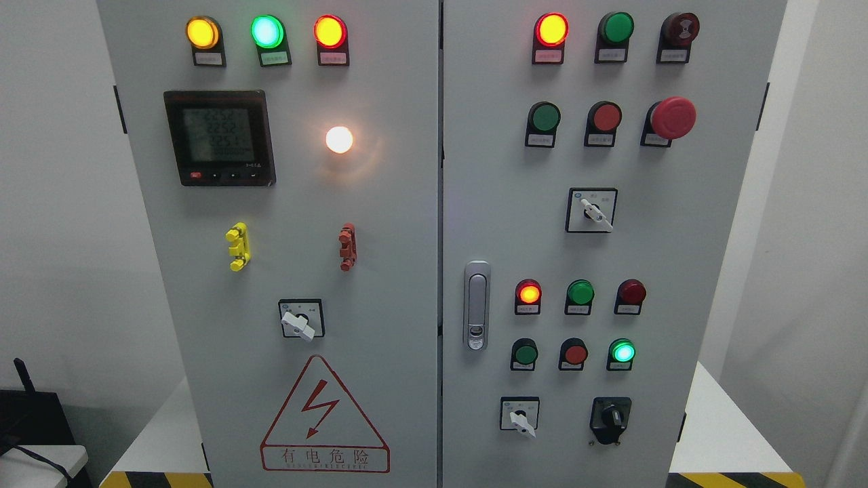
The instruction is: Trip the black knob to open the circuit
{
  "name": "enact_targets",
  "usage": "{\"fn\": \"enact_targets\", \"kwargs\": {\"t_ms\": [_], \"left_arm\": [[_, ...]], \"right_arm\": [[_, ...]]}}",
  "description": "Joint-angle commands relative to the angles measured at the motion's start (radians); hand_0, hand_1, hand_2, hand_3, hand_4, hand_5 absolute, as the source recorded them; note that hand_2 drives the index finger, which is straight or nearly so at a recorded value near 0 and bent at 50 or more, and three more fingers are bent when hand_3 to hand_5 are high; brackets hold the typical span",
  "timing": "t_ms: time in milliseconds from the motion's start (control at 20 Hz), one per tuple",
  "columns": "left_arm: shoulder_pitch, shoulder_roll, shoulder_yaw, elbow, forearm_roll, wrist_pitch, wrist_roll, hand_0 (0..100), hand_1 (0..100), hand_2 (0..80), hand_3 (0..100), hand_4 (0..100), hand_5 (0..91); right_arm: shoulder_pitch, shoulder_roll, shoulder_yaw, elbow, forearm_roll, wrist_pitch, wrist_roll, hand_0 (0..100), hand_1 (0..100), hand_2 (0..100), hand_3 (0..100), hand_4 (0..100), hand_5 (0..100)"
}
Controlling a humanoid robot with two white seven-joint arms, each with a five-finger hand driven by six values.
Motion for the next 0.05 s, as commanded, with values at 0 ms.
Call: {"fn": "enact_targets", "kwargs": {"t_ms": [0], "left_arm": [[-0.008,0.0,0.0,0.0,-0.032,0.0,0.001,12,39,0.0,0,0,0.0]], "right_arm": [[0.002,-0.041,-0.008,-0.051,-0.027,0.007,0.003,0,13,0,18,21,22]]}}
